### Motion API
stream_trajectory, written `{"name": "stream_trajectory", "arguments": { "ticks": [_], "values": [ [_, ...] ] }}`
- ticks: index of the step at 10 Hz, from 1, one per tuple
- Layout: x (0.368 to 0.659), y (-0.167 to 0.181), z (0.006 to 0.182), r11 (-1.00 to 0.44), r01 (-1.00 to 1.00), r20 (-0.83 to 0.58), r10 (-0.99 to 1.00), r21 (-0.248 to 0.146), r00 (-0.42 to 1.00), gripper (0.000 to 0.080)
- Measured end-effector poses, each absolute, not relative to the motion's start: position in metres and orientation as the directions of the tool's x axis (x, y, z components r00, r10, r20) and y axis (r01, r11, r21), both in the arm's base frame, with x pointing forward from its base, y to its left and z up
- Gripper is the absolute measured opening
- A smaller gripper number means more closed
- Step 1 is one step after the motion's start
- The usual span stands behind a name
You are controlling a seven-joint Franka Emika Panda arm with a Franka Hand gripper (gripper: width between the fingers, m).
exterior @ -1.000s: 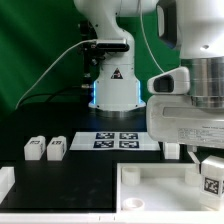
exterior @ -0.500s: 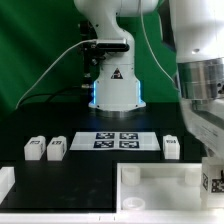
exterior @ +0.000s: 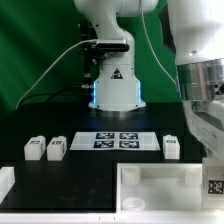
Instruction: Assemble one leg
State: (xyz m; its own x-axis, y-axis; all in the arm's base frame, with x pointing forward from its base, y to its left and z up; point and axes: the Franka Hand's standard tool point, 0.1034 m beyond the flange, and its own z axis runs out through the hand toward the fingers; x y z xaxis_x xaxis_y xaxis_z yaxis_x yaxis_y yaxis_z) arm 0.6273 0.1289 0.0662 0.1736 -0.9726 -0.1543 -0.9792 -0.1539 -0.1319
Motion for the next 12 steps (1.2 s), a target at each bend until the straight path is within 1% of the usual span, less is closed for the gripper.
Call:
{"name": "stream_trajectory", "arguments": {
  "ticks": [1, 2, 3, 6, 7, 8, 9, 10, 11, 12],
  "values": [
    [0.627, 0.126, 0.067, -0.274, -0.952, -0.144, -0.945, -0.135, 0.293, 0.0557],
    [0.628, 0.124, 0.069, -0.438, -0.888, -0.123, -0.882, -0.143, 0.455, 0.0632],
    [0.628, 0.123, 0.07, -0.566, -0.811, -0.101, -0.807, -0.147, 0.582, 0.0632],
    [0.628, 0.122, 0.069, -0.77, -0.616, -0.055, -0.616, -0.168, 0.785, 0.0648],
    [0.628, 0.121, 0.07, -0.829, -0.536, -0.039, -0.537, -0.161, 0.843, 0.0649],
    [0.636, 0.119, 0.077, -0.963, -0.252, 0.015, -0.254, -0.094, 0.967, 0.0649],
    [0.639, 0.12, 0.08, -0.985, -0.153, 0.034, -0.156, -0.081, 0.987, 0.0649],
    [0.637, 0.119, 0.078, -0.976, -0.2, 0.025, -0.203, -0.088, 0.979, 0.0649],
    [0.637, 0.12, 0.078, -0.976, -0.199, 0.026, -0.202, -0.088, 0.979, 0.0545],
    [0.637, 0.12, 0.078, -0.968, -0.235, 0.021, -0.238, -0.092, 0.971, 0.0545]
  ]
}}
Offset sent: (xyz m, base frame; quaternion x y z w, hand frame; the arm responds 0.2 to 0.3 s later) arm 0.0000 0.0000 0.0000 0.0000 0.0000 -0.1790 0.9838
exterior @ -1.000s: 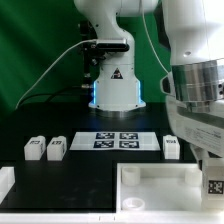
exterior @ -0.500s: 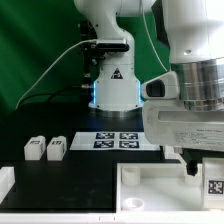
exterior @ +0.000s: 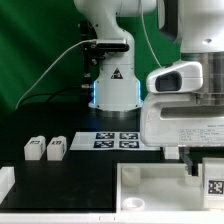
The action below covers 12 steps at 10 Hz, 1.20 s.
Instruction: Assemble one leg
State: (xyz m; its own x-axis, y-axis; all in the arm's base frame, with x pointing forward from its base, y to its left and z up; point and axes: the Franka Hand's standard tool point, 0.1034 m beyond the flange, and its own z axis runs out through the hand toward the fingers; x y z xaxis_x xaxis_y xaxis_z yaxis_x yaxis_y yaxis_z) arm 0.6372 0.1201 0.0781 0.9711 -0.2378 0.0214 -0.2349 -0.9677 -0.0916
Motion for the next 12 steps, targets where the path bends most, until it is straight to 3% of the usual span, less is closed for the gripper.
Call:
{"name": "stream_trajectory", "arguments": {
  "ticks": [1, 2, 5, 7, 9, 11, 12],
  "values": [
    [0.6368, 0.1209, 0.0779, -0.926, -0.365, 0.007, -0.367, -0.096, 0.93, 0.0368],
    [0.6369, 0.1172, 0.0778, -0.879, -0.469, -0.003, -0.47, -0.092, 0.882, 0.03],
    [0.6367, 0.1145, 0.0767, -0.596, -0.799, -0.039, -0.799, -0.078, 0.6, 0.03],
    [0.635, 0.1135, 0.0766, -0.216, -0.973, -0.065, -0.973, -0.076, 0.221, 0.03],
    [0.6329, 0.112, 0.0764, 0.109, -0.992, -0.139, -0.985, -0.062, -0.099, 0.03],
    [0.6308, 0.1137, 0.075, 0.199, -0.979, -0.147, -0.971, -0.044, -0.19, 0.03],
    [0.6308, 0.1136, 0.0744, 0.175, -0.983, -0.146, -0.975, -0.047, -0.167, 0.0375]
  ]
}}
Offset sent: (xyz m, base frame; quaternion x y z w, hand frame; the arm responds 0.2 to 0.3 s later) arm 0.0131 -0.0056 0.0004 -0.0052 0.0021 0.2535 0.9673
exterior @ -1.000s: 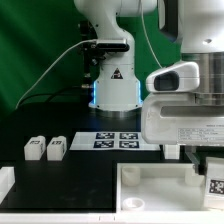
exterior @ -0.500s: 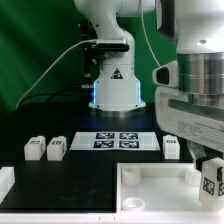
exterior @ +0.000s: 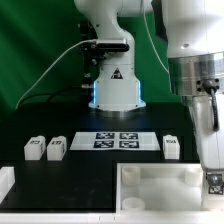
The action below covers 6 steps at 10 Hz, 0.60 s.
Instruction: Assemble one leg
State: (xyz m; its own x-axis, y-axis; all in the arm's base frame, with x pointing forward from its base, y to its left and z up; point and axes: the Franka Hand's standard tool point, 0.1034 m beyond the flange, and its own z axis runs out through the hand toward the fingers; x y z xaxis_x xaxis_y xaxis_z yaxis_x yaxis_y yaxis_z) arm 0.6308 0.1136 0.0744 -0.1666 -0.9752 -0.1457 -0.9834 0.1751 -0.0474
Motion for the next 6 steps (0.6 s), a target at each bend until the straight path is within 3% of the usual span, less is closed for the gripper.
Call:
{"name": "stream_trajectory", "arguments": {
  "ticks": [1, 2, 3, 5, 6],
  "values": [
    [0.631, 0.114, 0.074, 0.174, -0.984, -0.146, -0.975, -0.047, -0.166, 0.0512],
    [0.631, 0.114, 0.073, 0.115, -0.992, -0.142, -0.984, -0.056, -0.106, 0.0512],
    [0.63, 0.119, 0.071, -0.011, -0.997, -0.134, -0.991, -0.078, 0.021, 0.0621],
    [0.626, 0.126, 0.072, -0.37, -0.925, -0.104, -0.92, -0.089, 0.378, 0.0641],
    [0.626, 0.125, 0.072, -0.409, -0.908, -0.098, -0.904, -0.095, 0.417, 0.0648]
  ]
}}
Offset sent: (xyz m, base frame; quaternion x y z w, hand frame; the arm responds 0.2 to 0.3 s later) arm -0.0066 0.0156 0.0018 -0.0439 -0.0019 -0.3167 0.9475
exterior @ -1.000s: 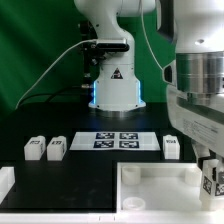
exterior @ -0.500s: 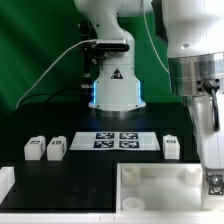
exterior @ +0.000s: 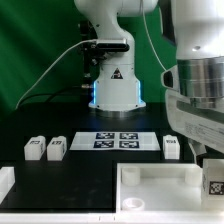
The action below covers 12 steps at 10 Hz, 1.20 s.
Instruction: Assemble one leg
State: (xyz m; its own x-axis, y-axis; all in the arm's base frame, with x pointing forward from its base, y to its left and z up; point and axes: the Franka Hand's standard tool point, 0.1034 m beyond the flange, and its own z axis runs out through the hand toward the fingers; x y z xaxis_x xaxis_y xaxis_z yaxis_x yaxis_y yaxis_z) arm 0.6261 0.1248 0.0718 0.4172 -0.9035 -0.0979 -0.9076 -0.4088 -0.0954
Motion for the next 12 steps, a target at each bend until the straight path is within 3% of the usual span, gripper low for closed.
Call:
{"name": "stream_trajectory", "arguments": {
  "ticks": [2, 5, 8, 10, 11, 12],
  "values": [
    [0.626, 0.123, 0.072, -0.596, -0.795, -0.073, -0.793, -0.113, 0.605, 0.0649],
    [0.639, 0.124, 0.078, -0.922, -0.381, -0.002, -0.382, -0.071, 0.924, 0.0649],
    [0.641, 0.125, 0.078, -0.928, -0.364, 0.003, -0.365, -0.077, 0.931, 0.0649],
    [0.641, 0.122, 0.078, -0.86, -0.505, -0.007, -0.506, -0.073, 0.863, 0.0395],
    [0.643, 0.116, 0.078, -0.803, -0.592, -0.009, -0.593, -0.068, 0.805, 0.0311],
    [0.643, 0.113, 0.078, -0.743, -0.666, -0.013, -0.667, -0.066, 0.745, 0.0311]
  ]
}}
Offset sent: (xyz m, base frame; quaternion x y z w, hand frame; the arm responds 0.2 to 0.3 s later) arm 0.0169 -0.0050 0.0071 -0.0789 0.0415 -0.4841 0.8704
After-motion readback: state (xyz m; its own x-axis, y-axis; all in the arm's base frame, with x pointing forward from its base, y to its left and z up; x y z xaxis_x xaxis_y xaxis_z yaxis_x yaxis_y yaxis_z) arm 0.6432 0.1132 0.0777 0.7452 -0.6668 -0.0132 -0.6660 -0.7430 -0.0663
